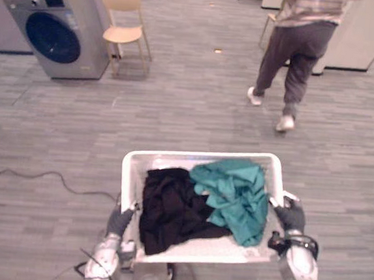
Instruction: Pick up the laundry basket with both hands and put the clothes into the washing machine.
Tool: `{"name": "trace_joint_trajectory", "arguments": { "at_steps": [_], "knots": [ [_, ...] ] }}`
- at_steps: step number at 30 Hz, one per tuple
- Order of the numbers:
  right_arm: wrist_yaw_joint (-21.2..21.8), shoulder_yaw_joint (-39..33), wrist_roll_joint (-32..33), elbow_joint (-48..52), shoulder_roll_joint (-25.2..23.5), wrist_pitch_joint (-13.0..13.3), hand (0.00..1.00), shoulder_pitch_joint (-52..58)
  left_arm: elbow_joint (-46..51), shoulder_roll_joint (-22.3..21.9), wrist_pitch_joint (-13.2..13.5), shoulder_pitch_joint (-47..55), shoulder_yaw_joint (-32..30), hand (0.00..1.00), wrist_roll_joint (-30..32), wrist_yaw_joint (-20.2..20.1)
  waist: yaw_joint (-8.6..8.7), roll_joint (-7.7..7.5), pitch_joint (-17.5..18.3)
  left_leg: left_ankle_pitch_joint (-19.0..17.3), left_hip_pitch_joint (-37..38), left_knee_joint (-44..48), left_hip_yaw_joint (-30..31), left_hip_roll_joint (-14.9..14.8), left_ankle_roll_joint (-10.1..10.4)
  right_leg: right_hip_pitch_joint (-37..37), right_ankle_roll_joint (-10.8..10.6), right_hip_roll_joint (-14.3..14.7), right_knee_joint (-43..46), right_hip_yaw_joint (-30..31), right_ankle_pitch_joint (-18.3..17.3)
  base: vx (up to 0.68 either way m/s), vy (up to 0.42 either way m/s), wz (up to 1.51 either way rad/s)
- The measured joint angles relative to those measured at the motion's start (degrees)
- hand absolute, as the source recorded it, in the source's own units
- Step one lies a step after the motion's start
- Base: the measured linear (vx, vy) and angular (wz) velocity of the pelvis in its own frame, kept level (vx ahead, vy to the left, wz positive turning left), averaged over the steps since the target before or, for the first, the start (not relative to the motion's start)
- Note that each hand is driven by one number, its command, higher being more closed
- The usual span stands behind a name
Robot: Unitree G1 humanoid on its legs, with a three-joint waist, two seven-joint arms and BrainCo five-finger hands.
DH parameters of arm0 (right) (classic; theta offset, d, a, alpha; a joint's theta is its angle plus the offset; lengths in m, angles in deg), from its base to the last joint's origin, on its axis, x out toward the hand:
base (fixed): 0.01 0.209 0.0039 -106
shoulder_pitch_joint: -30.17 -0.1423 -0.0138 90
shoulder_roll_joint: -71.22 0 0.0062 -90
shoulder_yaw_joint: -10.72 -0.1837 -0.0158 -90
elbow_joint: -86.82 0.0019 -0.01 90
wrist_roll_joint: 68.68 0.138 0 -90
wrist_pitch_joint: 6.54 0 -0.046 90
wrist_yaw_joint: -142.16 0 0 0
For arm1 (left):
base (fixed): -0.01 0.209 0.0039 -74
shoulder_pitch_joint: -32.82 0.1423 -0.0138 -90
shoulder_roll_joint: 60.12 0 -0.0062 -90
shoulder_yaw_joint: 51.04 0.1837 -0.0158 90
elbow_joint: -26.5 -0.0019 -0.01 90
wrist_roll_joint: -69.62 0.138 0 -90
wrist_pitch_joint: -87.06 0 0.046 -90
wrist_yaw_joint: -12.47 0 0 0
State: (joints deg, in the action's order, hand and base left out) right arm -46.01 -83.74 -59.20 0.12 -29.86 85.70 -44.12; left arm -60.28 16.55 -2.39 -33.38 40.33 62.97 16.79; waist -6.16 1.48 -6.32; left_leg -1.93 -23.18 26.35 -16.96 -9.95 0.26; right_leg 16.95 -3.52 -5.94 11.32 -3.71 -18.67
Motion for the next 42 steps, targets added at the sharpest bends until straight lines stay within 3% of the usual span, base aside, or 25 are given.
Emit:
{"name": "trace_joint_trajectory", "arguments": {
  "at_steps": [2, 4, 7, 9, 10, 11, 13, 15, 16, 17, 18, 19, 21, 22, 23, 24, 26, 27, 30, 32, 34, 37, 38, 39, 42],
  "knots": [
    [-0.68, -0.06, -0.71, -1.49, -1.47, -0.17, 1.00, 0.02, -0.45, 0.85, -0.36, -0.12, 0.18, 1.00, 0.07, 0.91, 0.26, -3.13, 3.11, -2.85, -0.25, 4.45, -1.13, 2.42, -4.68, -0.31, 0.12, -3.74, 3.38, 3.71, 0.45, 0.99, 0.370, -0.16],
    [-0.76, -0.28, -1.11, -2.15, -1.97, -0.04, 1.00, -0.57, 0.66, 1.29, -0.41, 0.08, 0.36, 1.00, 0.04, 1.20, 0.87, -5.53, 3.04, -9.06, 1.30, 10.80, -2.23, 4.17, -7.35, -3.02, -4.07, -5.75, 15.56, 8.36, 6.28, 1.03, 0.429, -0.02],
    [-0.52, -2.05, -1.07, -5.25, -3.58, 0.66, 1.00, -1.02, 1.14, 2.94, -0.68, -0.10, 2.40, 1.00, 0.05, 2.29, 1.35, -7.72, 3.17, -14.60, 11.93, 4.58, -1.98, 9.63, -7.19, -15.60, -10.32, -6.72, 44.04, 13.61, 26.51, 0.69, 0.238, 0.11],
    [-0.51, -2.25, -1.12, -5.25, -4.04, 0.65, 1.00, 0.01, 1.19, 2.93, -1.54, 0.10, 2.49, 1.00, 0.09, 2.40, 2.25, -7.06, 2.43, -15.91, 20.22, 0.83, -1.56, 11.73, -6.81, -23.62, -7.28, -6.58, 59.91, 12.37, 22.56, 0.75, 0.155, 0.17],
    [-0.45, -2.27, -1.02, -4.87, -4.05, 0.65, 1.00, 0.72, 1.19, 3.01, -1.72, 0.09, 2.66, 1.00, 0.13, 2.28, 2.34, -4.85, 1.55, -16.58, 26.38, -2.46, -0.47, 11.52, -6.38, -28.19, -5.18, -4.54, 63.74, 10.20, 17.46, 0.62, 0.069, 0.05],
    [-0.45, -2.28, -0.98, -3.36, -4.29, 0.84, 1.00, 1.69, 1.43, 3.12, -1.70, 0.02, 2.77, 1.00, 0.14, 2.19, 2.89, -3.14, 1.62, -16.69, 30.79, -6.21, 0.62, 10.92, -6.17, -33.33, -2.26, -2.98, 61.96, 6.56, 11.72, 0.73, 0.072, 0.13],
    [-0.45, -2.50, -0.83, -1.72, -4.71, 1.68, 1.00, 2.28, 1.72, 3.29, -1.28, -0.51, 2.83, 1.00, 0.11, 2.16, 5.45, -2.05, 1.20, -17.42, 35.81, -10.03, 3.23, 10.02, -4.73, -39.29, -1.07, -2.79, 50.64, 0.18, 7.20, 0.66, 0.031, 0.65],
    [-0.45, -3.61, -0.16, -1.70, -5.10, 1.80, 1.00, 2.33, 1.67, 3.88, -1.27, -1.98, 3.40, 1.00, 0.11, 1.88, 6.12, -2.26, 1.20, -19.21, 39.29, -12.34, 4.22, 9.22, -1.60, -41.25, -0.04, -2.94, 26.50, -5.93, 9.01, 0.63, -0.076, 0.64],
    [-0.47, -3.66, 0.08, -1.71, -5.64, 1.79, 1.00, 2.33, 1.66, 4.66, -1.28, -2.41, 3.54, 1.00, 0.11, 1.93, 5.72, -3.90, 1.83, -20.75, 41.93, -13.15, 4.55, 9.31, 0.37, -41.06, 2.02, -1.94, 12.24, -7.11, 12.36, 0.71, -0.198, 0.54],
    [-0.61, -3.64, 0.06, -2.13, -5.24, 1.71, 1.00, 2.49, 0.91, 4.48, -1.28, -2.43, 4.11, 1.00, 0.11, 2.07, 6.35, -4.01, 2.14, -21.80, 45.49, -13.36, 7.05, 8.19, 1.61, -40.14, 3.53, -0.28, 11.88, -5.57, 20.37, 0.74, -0.219, 0.61],
    [-0.76, -3.60, 0.06, -2.28, -4.80, 1.49, 1.00, 2.65, 0.34, 4.31, -1.31, -2.42, 4.37, 1.00, 0.11, 2.21, 6.72, -3.84, 2.53, -21.78, 46.41, -12.42, 8.78, 7.42, 1.63, -39.82, 3.63, 0.02, 13.93, -5.11, 22.52, 0.77, -0.229, 0.62],
    [-0.95, -3.50, 0.08, -2.03, -3.52, 1.26, 1.00, 2.50, -0.12, 3.55, -1.34, -2.58, 4.59, 1.00, 0.11, 2.21, 6.84, -2.72, 2.90, -21.25, 45.62, -6.87, 11.44, 5.44, 2.36, -40.10, 4.53, 0.15, 20.15, -6.24, 18.03, 0.73, -0.228, 0.41],
    [-0.96, -3.51, 0.53, -0.31, -1.66, 1.33, 1.00, 2.58, -0.17, 1.89, -1.33, -3.16, 4.57, 1.00, 0.11, 2.30, 6.75, -0.43, 1.94, -16.23, 39.50, 10.64, 13.49, 2.80, 4.19, -38.14, 5.18, 1.73, 24.81, -8.05, 11.89, 0.69, -0.225, 0.17],
    [-0.96, -3.22, 1.49, 0.44, 0.00, 1.28, 1.00, 2.56, -0.70, 0.41, -1.32, -3.25, 4.35, 1.00, 0.10, 2.29, 6.59, 2.73, 0.85, -2.78, 32.83, 25.03, 14.91, 0.27, 7.10, -34.13, 5.86, 3.95, 23.13, -8.42, 9.75, 0.54, -0.140, -0.21],
    [-1.02, -2.67, 1.95, 0.35, 0.61, 1.15, 1.00, 2.69, -1.11, 0.07, -1.33, -3.07, 4.15, 1.00, 0.11, 2.28, 6.15, 2.92, 0.60, 7.88, 29.82, 29.62, 15.20, -0.29, 8.08, -32.34, 6.04, 4.99, 21.59, -7.79, 9.17, 0.69, -0.124, -0.58],
    [-1.22, -2.27, 2.53, 0.30, 0.75, 1.15, 1.00, 2.78, -1.39, 0.03, -1.32, -2.89, 3.75, 1.00, 0.13, 1.99, 4.78, 4.10, 0.29, 13.81, 24.02, 39.14, 15.50, -1.68, 8.77, -27.91, 6.54, 6.74, 18.20, -6.47, 8.45, 0.69, -0.046, -0.80],
    [-1.79, -2.16, 2.75, -0.27, -0.18, 1.03, 1.00, 2.89, -1.54, 0.32, -1.32, -2.84, 3.48, 1.00, 0.84, 1.91, 3.50, 3.77, -0.15, 3.52, 15.47, 46.55, 13.45, -3.11, 3.57, -20.04, 6.68, 7.77, 11.87, -4.03, 8.30, 0.82, -0.013, -0.74],
    [-1.91, -1.81, 2.86, -0.24, -0.15, 1.06, 1.00, 2.90, -1.54, 0.57, -1.31, -2.83, 3.33, 1.00, 0.85, 1.92, 3.48, 2.61, -0.53, -2.54, 12.34, 42.82, 10.49, -4.14, 1.29, -15.04, 6.60, 6.90, 7.73, -3.35, 8.35, 0.66, 0.013, -0.39],
    [-2.23, -1.77, 3.17, 0.10, 0.28, 1.35, 1.00, 2.92, -1.44, 0.25, -1.04, -2.90, 3.49, 1.00, 0.85, 2.04, 2.12, 0.85, -0.31, -8.23, 11.20, 20.07, 4.30, -4.43, 0.34, -10.02, 5.96, 4.76, 4.34, -1.31, 7.99, 0.52, 0.071, -0.53],
    [-2.36, -1.51, 3.19, 0.60, -0.22, 1.66, 1.00, 3.24, -1.57, 0.77, -0.13, -2.85, 3.51, 1.00, 0.83, 2.39, 1.27, -0.30, 0.76, -2.03, 14.69, -3.98, 4.41, 0.01, 1.69, -9.50, 0.69, 2.57, 9.28, 1.60, 2.99, 0.55, 0.171, -0.56],
    [-2.48, -1.47, 3.10, -0.05, -1.70, 1.30, 1.00, 4.03, -1.78, 1.48, -0.30, -2.48, 3.52, 1.00, 1.00, 2.40, 2.69, -2.90, 1.89, -1.93, 17.24, -7.06, 3.95, 2.22, 0.64, -10.93, 0.11, 0.43, 14.20, 2.71, 3.81, 0.47, 0.126, 0.05],
    [-2.06, -1.48, 3.14, -0.11, -2.07, 1.33, 1.00, 4.06, -1.78, 1.61, -0.25, -2.45, 3.30, 1.00, 1.18, 2.40, 3.11, -3.42, 2.27, -2.01, 21.34, -12.62, 3.45, 2.35, 0.51, -12.81, -0.12, 0.17, 11.31, 3.97, 2.60, 0.36, 0.062, -0.01],
    [-1.67, -1.46, 3.14, -0.14, -2.41, 1.33, 1.00, 4.09, -1.78, 1.68, -0.16, -2.47, 2.98, 1.00, 1.18, 2.45, 2.64, -4.15, 2.74, -2.04, 22.16, -13.81, 2.53, 3.27, 0.55, -13.14, 0.28, -0.54, 6.35, 3.97, 5.43, 0.17, -0.037, -0.15],
    [-1.25, -2.28, 4.48, -0.32, -2.23, 1.83, 1.00, 6.71, -2.20, 1.72, -0.28, -2.05, 4.45, 1.00, 1.72, 2.03, 2.22, -6.18, 4.08, 2.96, 26.50, -26.08, 2.68, 8.53, 1.21, -12.28, -2.08, -4.18, -1.09, 0.85, 9.66, 0.07, -0.037, -0.11],
    [-1.25, -2.28, 4.48, -0.32, -2.22, 1.83, 1.00, 6.71, -2.20, 1.72, -0.28, -2.05, 4.45, 1.00, 1.72, 2.02, 2.22, -6.12, 4.08, 2.96, 26.48, -26.04, 2.69, 8.52, 1.21, -12.29, -2.08, -4.18, -1.08, 0.85, 9.66, 0.00, 0.000, 0.00]
  ]
}}
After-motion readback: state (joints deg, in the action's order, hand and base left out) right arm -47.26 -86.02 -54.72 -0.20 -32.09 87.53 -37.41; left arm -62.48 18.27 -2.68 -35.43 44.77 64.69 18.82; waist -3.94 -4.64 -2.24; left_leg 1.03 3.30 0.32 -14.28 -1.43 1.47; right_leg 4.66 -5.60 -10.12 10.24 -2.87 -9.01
